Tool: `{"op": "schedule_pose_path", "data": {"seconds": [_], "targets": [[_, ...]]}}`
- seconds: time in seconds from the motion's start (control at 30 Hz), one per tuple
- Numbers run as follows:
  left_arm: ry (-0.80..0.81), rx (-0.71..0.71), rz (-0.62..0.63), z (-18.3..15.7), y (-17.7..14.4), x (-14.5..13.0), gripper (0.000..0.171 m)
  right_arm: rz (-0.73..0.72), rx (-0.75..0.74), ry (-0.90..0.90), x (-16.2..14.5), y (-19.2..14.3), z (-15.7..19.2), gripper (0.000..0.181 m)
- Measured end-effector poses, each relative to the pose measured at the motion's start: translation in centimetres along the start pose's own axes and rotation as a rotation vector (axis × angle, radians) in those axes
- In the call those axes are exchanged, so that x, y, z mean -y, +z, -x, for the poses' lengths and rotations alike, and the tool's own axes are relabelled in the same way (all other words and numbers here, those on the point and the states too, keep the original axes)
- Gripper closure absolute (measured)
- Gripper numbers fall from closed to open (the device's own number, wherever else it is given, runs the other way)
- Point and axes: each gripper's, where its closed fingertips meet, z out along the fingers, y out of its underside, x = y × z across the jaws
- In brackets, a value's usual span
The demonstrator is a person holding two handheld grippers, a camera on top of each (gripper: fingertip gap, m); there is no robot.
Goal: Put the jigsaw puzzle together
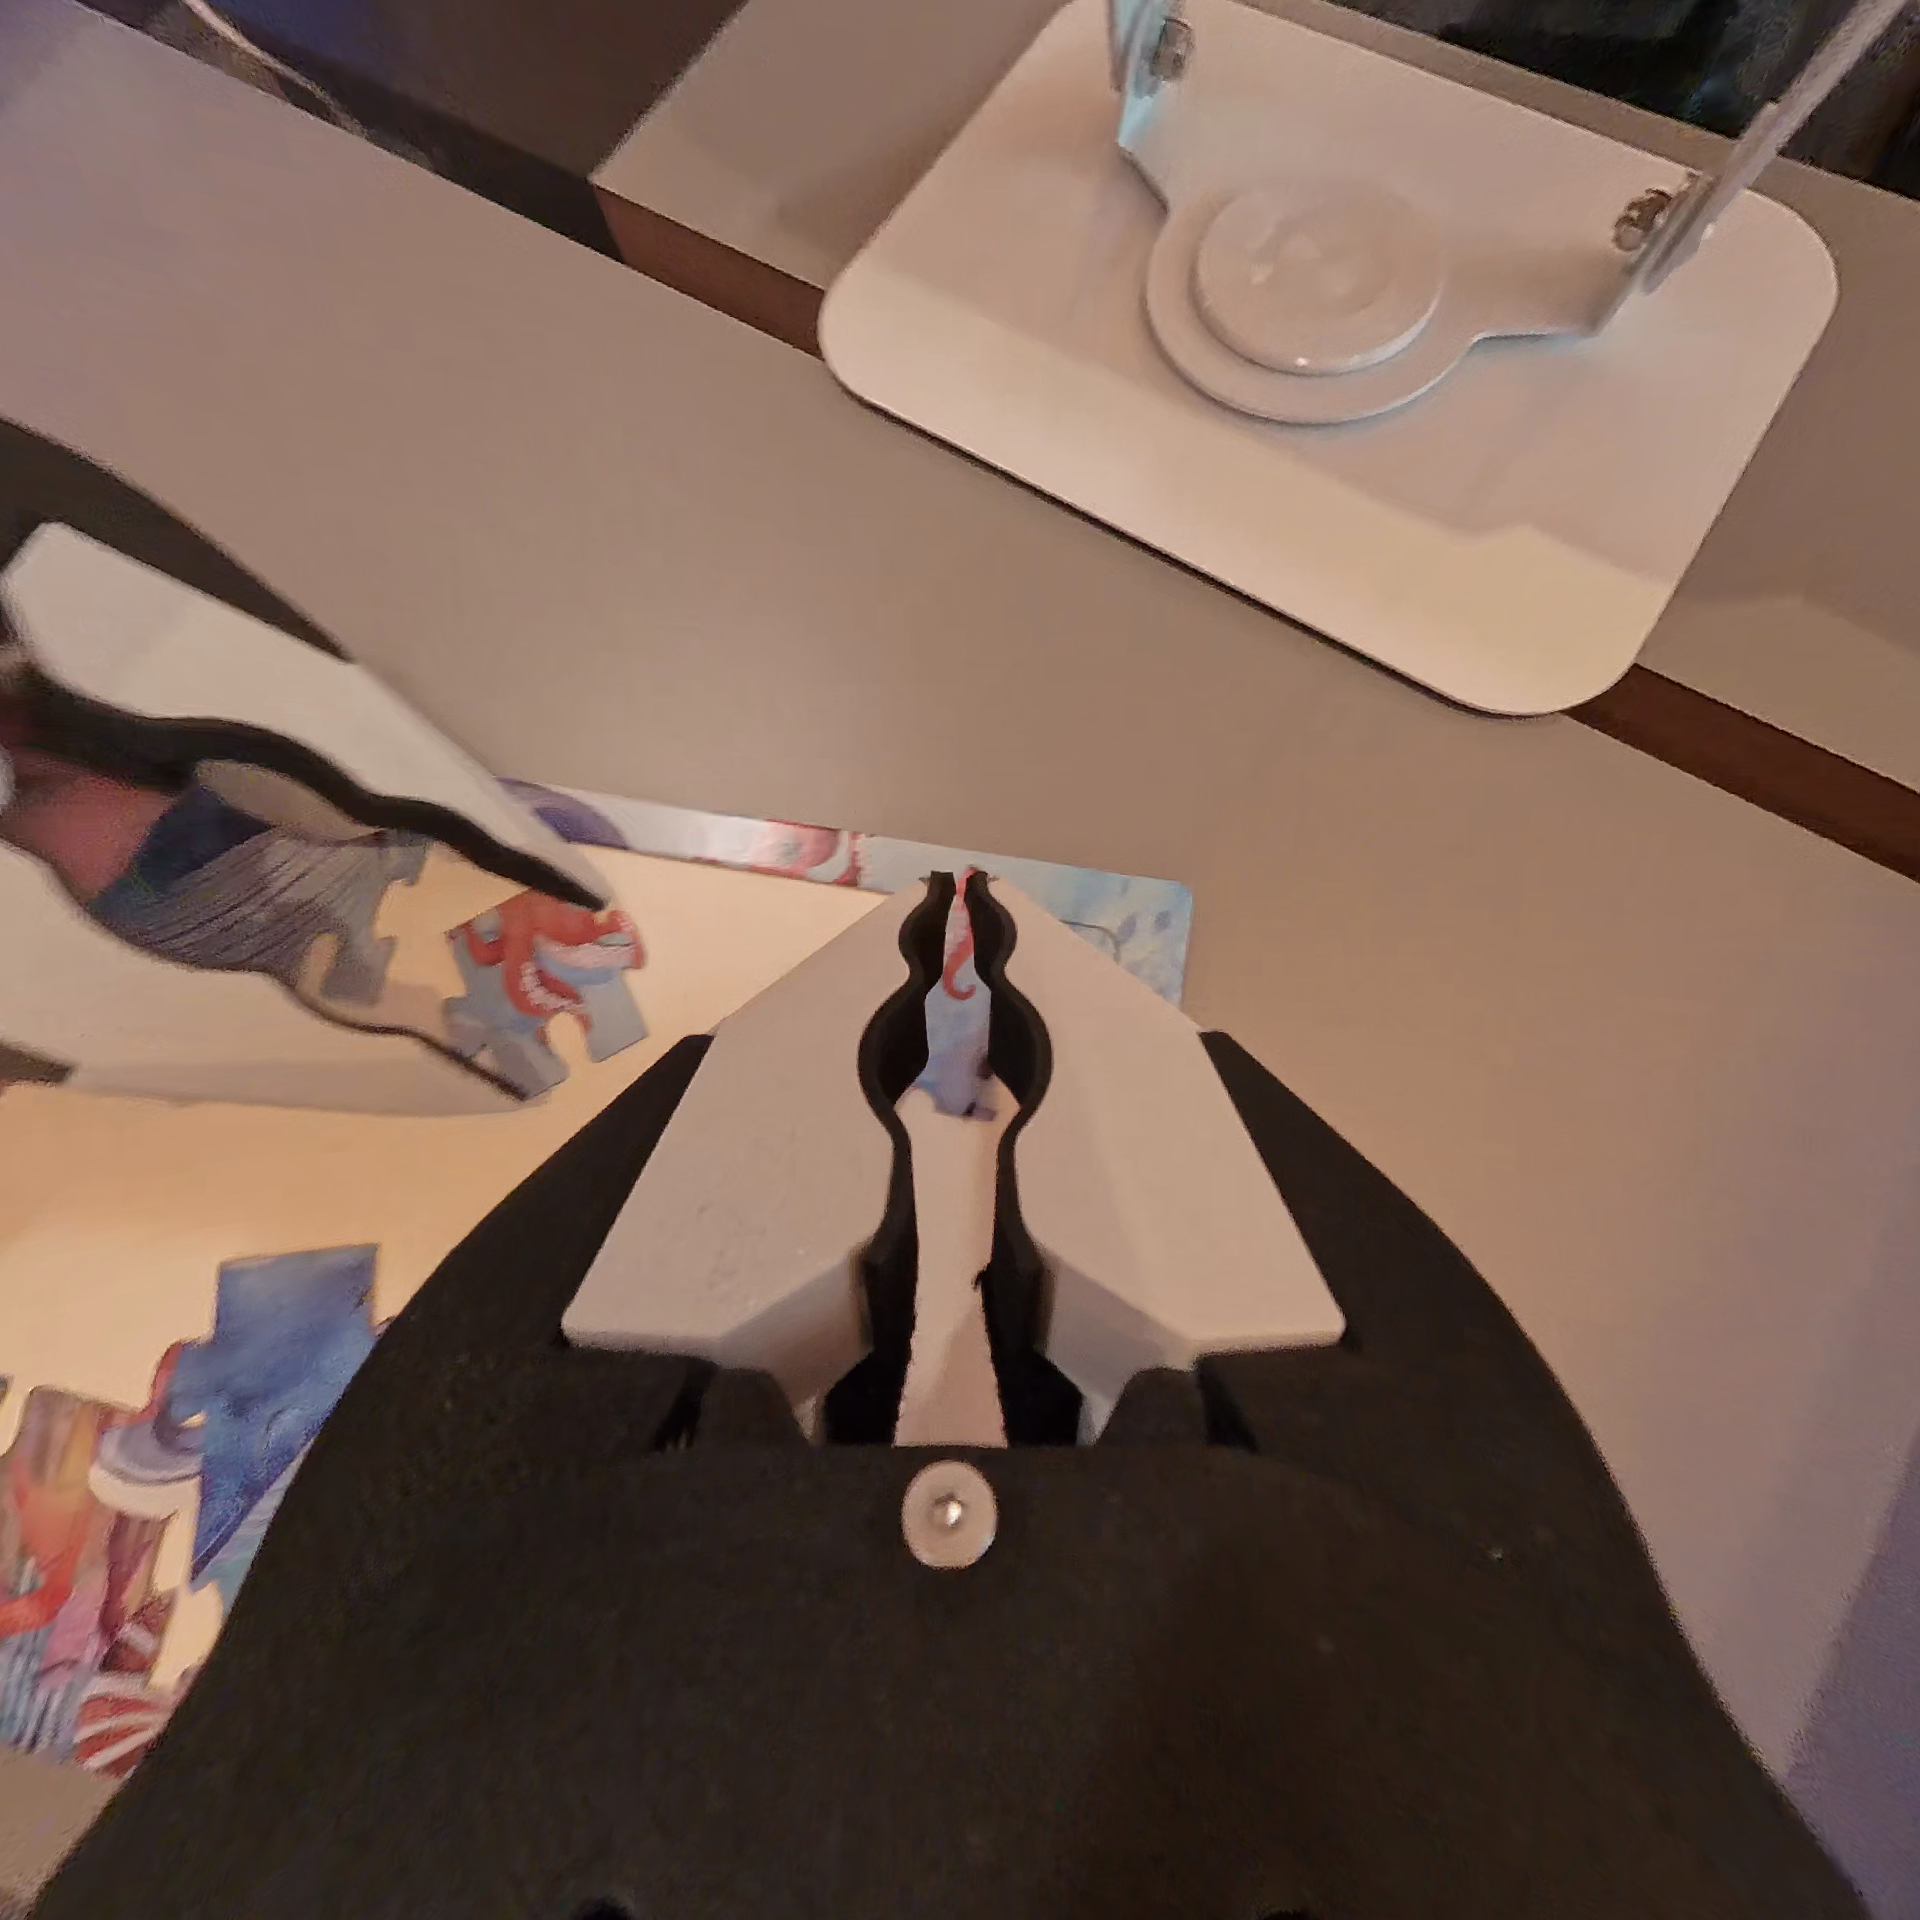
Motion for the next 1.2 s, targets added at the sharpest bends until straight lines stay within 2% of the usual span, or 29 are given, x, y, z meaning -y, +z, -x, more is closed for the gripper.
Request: {"op": "schedule_pose_path", "data": {"seconds": [0.1,0.2,0.57,0.7,0.83,0.97,1.13,1.2], "targets": [[-0.003,-0.002,-0.003,0.0,0.0,0.0,0.128,0.062,-0.098,0.03,-1.1,1.3,-2.4,0.181],[-0.005,-0.004,-0.004,0.1,0.0,0.0,0.129,0.041,-0.034,0.033,-1.6,2.2,-1.3,0.181],[0.015,0.009,0.007,0.0,0.0,0.0,0.128,0.05,0.052,-0.099,-1.5,2.5,0.8,0.181],[0.048,0.01,-0.049,-0.7,0.0,1.9,0.128,0.044,0.07,-0.096,-1.5,2.5,0.6,0.181],[0.074,0.051,-0.066,-1.1,1.2,3.4,0.126,0.05,0.078,-0.093,-1.6,2.4,0.4,0.181],[0.052,0.089,-0.01,-0.5,2.7,2.6,0.124,0.043,0.099,-0.088,-1.6,2.4,0.5,0.181],[0.036,0.098,-0.032,-0.4,3.2,3.1,0.124,0.034,0.137,-0.078,-1.5,2.6,1.0,0.181],[0.038,0.092,-0.031,-0.7,3.4,3.2,0.119,0.032,0.142,-0.077,-1.4,2.6,1.0,0.181]]}}
